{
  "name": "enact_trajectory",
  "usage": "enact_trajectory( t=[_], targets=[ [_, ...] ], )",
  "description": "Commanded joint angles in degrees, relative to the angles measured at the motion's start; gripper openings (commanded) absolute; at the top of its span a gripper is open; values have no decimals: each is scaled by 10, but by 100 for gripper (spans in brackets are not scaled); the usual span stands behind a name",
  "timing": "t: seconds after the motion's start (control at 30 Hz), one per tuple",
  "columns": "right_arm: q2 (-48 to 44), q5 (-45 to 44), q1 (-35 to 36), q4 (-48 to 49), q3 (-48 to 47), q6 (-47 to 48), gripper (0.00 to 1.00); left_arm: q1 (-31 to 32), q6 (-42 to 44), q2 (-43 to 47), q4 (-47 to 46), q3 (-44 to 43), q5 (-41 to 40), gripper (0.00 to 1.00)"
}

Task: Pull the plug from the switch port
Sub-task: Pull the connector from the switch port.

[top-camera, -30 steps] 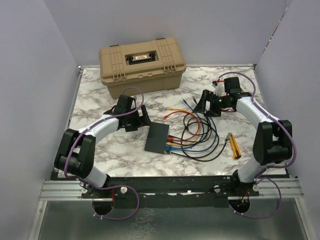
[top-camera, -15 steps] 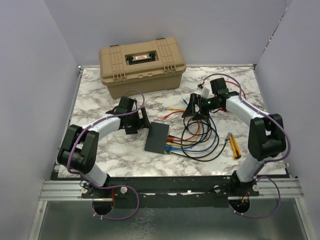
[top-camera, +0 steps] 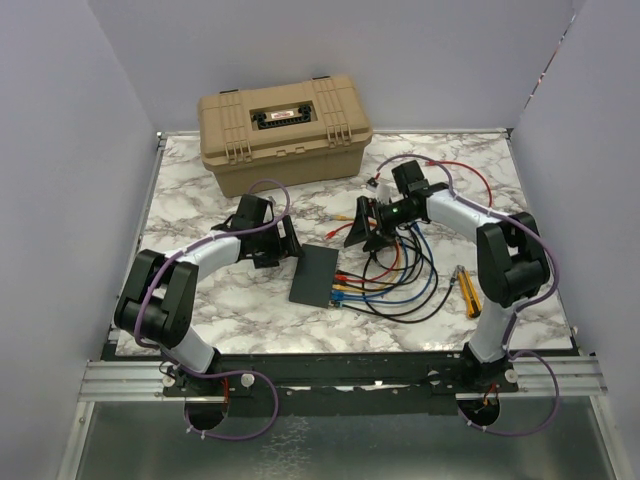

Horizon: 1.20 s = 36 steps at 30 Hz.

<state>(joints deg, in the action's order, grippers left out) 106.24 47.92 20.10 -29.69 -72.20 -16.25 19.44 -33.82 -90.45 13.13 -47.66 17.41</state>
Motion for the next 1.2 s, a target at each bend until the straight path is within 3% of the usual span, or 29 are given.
enact_trajectory(
  t=[0.0,0.43,0.73,1.17],
  targets=[
    [16,23,8,-12,-24,6,89,-1,-9,-13,-6,30,15,83],
    [54,38,18,-28,-36,28,80,12,-31,-19,-35,56,23,68],
    [87,-1,43,-41,-22,68,70,22,-53,-1,-38,89,20,63],
    [118,14,55,-14,-6,83,59,27,-62,34,-22,111,28,58]
  ],
)
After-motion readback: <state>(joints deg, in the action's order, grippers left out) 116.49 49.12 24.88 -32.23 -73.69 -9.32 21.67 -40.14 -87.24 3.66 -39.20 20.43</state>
